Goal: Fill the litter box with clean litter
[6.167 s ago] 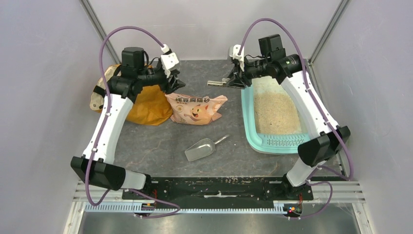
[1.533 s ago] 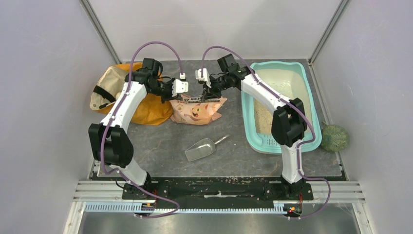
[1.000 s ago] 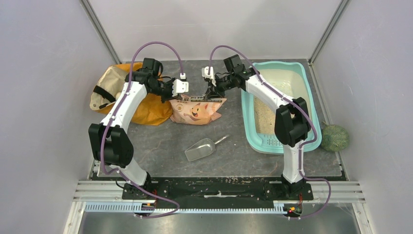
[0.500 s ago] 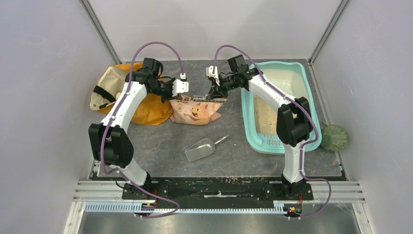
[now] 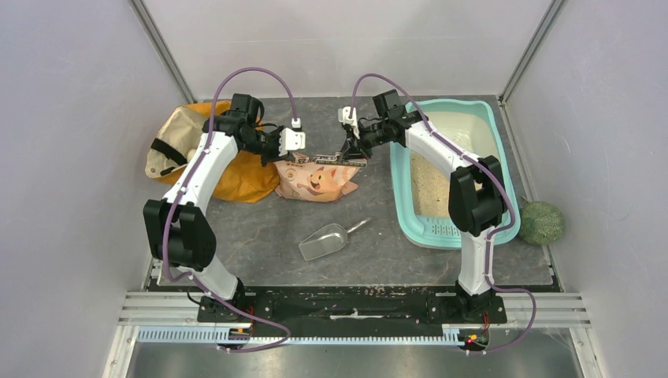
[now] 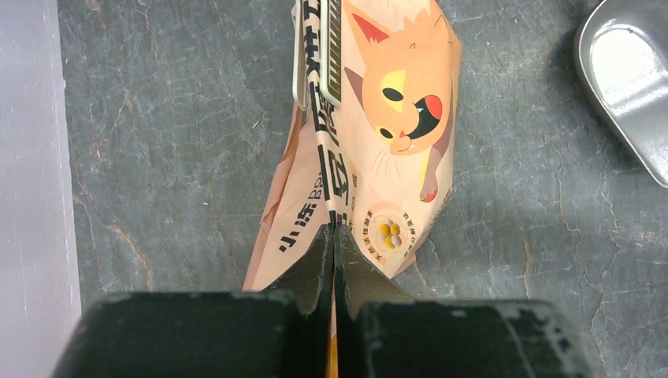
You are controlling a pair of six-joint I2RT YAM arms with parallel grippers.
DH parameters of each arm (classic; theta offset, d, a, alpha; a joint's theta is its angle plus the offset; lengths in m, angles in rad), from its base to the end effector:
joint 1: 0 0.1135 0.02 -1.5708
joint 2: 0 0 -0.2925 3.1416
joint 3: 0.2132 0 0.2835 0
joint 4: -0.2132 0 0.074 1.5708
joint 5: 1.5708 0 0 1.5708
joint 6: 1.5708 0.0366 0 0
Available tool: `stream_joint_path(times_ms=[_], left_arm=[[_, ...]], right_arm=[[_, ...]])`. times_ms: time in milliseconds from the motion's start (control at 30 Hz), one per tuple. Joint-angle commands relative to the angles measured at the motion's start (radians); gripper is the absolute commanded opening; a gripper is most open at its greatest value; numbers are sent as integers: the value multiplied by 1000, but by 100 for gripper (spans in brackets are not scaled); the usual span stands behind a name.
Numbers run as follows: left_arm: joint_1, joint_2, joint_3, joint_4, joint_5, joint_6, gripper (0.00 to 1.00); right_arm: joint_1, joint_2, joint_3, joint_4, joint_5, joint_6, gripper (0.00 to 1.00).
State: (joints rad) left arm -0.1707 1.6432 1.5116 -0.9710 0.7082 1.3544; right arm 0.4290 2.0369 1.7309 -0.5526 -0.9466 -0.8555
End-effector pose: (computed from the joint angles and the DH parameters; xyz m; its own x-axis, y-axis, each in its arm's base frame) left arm 0.3602 -0.0863 0.3375 0.2197 0.7149 -0.6638 0.9487 0.0019 0.3161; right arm 0.4388 0.2334 0.2763 0.0961 -0.4412 -0.8922 -0.9953 -0.0338 -0.0905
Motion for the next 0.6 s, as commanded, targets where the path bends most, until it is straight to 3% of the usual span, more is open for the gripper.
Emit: stream_joint_path(times_ms=[0, 200, 267, 400, 567], left_arm=[[2, 4, 25, -5, 10, 15, 2], [2, 4, 27, -5, 10, 16, 2], [2, 5, 28, -5, 10, 17, 2], [1, 5, 29, -5, 11, 16, 2], [-4, 3, 24, -6, 14, 14, 2]], right_arm=[[-9, -15, -19, 28, -4, -3, 0], [-9, -16, -28, 33, 0, -10, 1], [-9, -15, -30, 33, 0, -11, 8], [-8, -17, -23, 33, 7, 2, 38], [-6, -31, -27, 47, 8, 28, 57]])
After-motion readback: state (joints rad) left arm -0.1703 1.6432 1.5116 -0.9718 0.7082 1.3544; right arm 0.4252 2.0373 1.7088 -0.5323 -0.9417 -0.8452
